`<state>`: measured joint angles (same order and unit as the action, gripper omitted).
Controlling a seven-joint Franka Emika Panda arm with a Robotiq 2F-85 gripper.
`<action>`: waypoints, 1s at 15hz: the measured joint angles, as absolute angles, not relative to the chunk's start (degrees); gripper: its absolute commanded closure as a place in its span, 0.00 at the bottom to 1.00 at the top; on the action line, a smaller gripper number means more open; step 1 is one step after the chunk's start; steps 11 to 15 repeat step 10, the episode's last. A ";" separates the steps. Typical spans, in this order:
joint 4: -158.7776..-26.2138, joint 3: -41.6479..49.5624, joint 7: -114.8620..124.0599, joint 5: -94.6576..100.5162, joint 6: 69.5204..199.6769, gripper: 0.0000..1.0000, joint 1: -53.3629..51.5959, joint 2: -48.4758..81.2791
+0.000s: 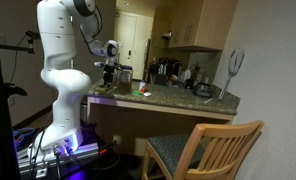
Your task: Get the keys and put them on the yellow sponge
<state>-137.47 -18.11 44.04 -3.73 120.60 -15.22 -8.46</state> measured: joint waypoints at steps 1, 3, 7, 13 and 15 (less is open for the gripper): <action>-138.02 -18.12 43.97 -3.46 123.72 0.00 -15.24 -8.47; -139.46 -18.12 43.19 -3.30 131.14 0.00 -15.28 -8.45; -140.16 -18.18 41.11 -3.99 133.00 0.00 -16.08 -14.70; -139.65 -18.67 41.11 -3.51 125.78 0.00 -16.42 -25.31; -139.65 -18.67 41.11 -3.51 125.78 0.00 -16.42 -25.31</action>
